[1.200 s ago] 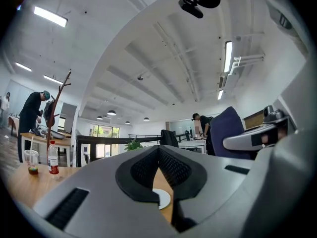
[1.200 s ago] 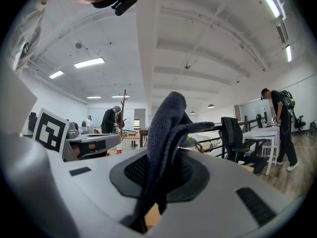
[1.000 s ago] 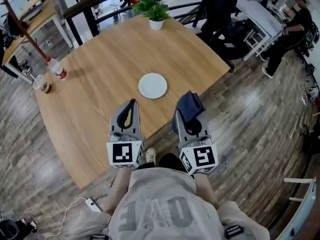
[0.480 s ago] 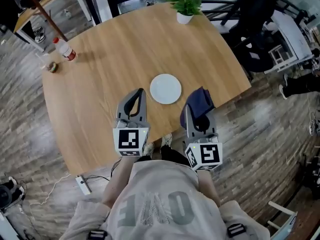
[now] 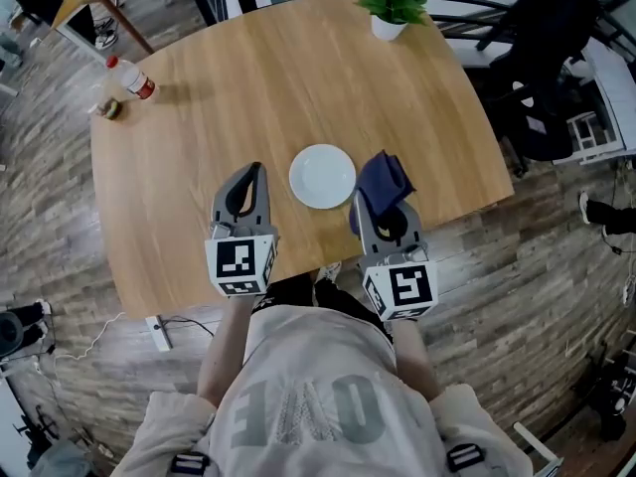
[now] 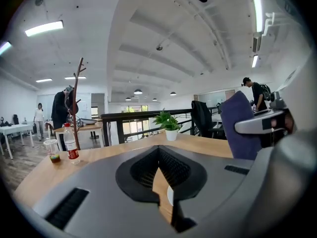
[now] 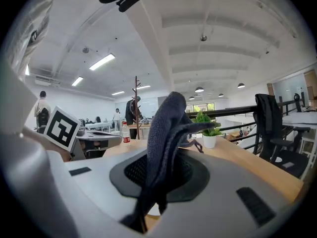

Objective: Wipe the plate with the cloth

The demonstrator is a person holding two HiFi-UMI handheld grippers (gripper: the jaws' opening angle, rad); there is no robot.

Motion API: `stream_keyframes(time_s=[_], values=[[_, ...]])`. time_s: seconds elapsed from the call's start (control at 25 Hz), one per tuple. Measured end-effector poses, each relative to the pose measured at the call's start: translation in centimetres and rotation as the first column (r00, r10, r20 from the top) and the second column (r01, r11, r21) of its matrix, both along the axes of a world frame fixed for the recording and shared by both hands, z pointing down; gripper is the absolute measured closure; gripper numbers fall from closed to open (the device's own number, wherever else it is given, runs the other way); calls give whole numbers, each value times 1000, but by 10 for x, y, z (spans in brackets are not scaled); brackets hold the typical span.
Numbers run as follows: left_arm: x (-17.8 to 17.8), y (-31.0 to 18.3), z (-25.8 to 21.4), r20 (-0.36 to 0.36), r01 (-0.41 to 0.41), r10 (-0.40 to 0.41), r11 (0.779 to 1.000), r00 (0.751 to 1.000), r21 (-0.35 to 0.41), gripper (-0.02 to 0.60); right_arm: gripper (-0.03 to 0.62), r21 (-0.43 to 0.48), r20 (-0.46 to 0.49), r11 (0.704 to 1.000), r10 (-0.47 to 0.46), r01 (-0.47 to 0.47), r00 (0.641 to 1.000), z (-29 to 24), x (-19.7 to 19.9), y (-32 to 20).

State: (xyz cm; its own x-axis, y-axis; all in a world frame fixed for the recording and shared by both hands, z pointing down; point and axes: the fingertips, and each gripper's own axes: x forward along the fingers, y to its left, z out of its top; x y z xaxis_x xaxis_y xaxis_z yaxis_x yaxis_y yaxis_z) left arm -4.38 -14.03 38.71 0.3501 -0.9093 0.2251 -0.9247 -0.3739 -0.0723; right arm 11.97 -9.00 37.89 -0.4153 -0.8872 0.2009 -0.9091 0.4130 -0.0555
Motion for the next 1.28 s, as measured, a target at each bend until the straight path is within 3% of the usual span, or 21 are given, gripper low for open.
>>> stream_keyframes(time_s=[0.16, 0.24, 0.36, 0.52, 0.64, 0.68, 0.8, 1.0, 1.2, 1.28], values=[[7, -8, 20, -15, 46, -47, 996, 999, -73, 577, 528, -12, 1, 1000, 0, 0, 1000, 9, 9, -13], [7, -13, 34, -83, 71, -83, 988, 993, -137, 575, 528, -40, 36, 999, 13, -11, 999, 16, 14, -15], [12, -26, 55, -206, 30, -84, 967, 975, -253, 571, 528, -81, 78, 996, 34, -27, 996, 23, 20, -21], [25, -33, 79, -372, -43, -96, 937, 923, -348, 533, 528, -117, 79, 993, 27, -18, 996, 30, 29, -22], [27, -28, 107, -384, -67, -124, 892, 915, -448, 411, 528, -140, 76, 990, 23, -12, 997, 38, 25, -25], [25, -25, 116, -391, -75, -139, 871, 910, -485, 403, 528, -148, 82, 989, 19, -6, 996, 40, 20, -26], [20, -20, 137, -424, -96, -192, 816, 885, -570, 405, 528, -175, 135, 984, 14, 10, 991, 45, 9, -31], [24, -12, 160, -458, -139, -236, 750, 857, -647, 405, 528, -192, 164, 981, 39, -7, 986, 45, 9, -35], [28, -5, 182, -527, -195, -347, 663, 775, -723, 407, 528, -203, 159, 979, 51, -18, 986, 48, 8, -34], [29, -4, 188, -538, -211, -372, 640, 756, -739, 407, 528, -206, 161, 978, 54, -20, 985, 49, 7, -35]])
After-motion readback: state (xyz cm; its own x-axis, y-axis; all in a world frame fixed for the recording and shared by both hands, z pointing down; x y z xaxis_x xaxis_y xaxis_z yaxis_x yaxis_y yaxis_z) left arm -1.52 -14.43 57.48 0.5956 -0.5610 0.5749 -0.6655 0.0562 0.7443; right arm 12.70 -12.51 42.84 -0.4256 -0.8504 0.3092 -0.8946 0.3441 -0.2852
